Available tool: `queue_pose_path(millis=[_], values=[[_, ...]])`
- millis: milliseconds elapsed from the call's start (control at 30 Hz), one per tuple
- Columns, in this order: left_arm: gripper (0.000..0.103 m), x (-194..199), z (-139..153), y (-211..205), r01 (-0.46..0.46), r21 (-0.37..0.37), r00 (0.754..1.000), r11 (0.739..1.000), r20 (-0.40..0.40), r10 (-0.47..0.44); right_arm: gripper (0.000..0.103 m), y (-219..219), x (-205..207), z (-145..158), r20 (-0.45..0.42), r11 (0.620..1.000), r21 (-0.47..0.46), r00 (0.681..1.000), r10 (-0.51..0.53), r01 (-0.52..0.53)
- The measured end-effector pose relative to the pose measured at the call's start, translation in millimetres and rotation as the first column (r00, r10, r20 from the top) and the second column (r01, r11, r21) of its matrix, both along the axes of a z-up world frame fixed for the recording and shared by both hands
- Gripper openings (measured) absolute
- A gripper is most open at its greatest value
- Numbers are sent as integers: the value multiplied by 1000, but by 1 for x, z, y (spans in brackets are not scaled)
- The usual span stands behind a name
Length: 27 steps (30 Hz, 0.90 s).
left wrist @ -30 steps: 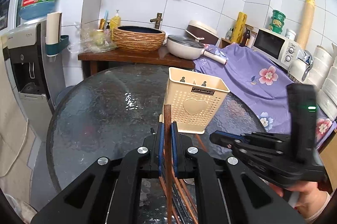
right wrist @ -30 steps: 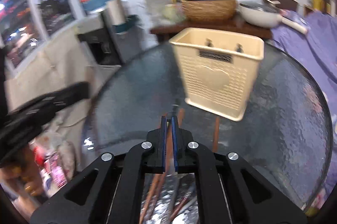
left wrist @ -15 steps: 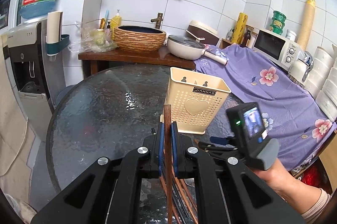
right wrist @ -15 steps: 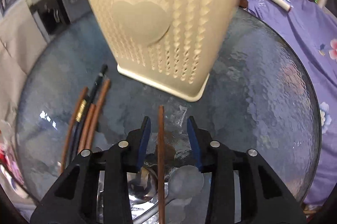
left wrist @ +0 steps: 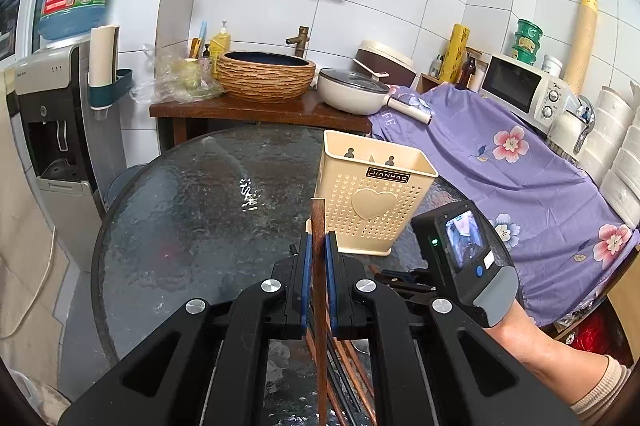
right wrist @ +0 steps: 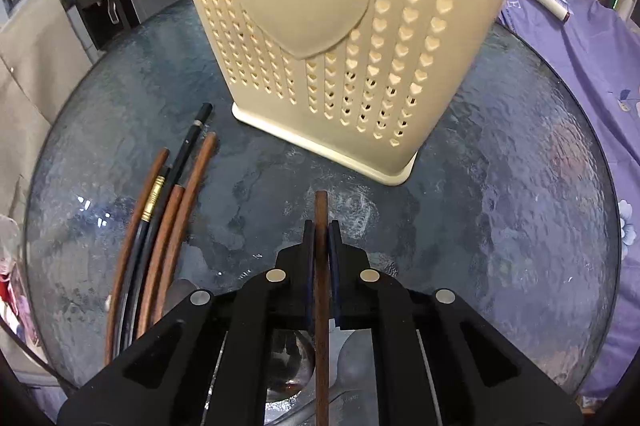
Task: Organize utensils
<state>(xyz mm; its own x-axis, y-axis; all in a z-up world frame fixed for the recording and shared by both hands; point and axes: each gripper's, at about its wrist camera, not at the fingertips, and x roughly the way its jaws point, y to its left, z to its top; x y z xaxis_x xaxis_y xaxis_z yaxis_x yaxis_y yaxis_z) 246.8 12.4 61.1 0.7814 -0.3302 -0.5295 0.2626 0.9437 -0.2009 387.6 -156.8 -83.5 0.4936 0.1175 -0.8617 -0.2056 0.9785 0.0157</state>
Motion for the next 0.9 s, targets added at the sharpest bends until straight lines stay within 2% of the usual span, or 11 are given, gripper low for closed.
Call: queue_pose_path(millis=[267, 467, 733, 900], values=[[6, -3, 3, 0, -3, -8, 1000, 1000, 7, 3, 7, -22, -24, 34, 97, 994, 106, 995, 11, -21], [6, -6, 7, 0, -2, -7, 1000, 1000, 17, 3, 7, -33, -54, 67, 204, 990, 133, 979, 24, -52], [6, -8, 13, -5, 8, 2, 1000, 1000, 30, -8, 7, -35, -75, 114, 283, 979, 190, 959, 11, -68], [6, -11, 17, -7, 14, 7, 999, 1000, 41, -14, 7, -37, -90, 132, 330, 974, 212, 944, 8, -83]])
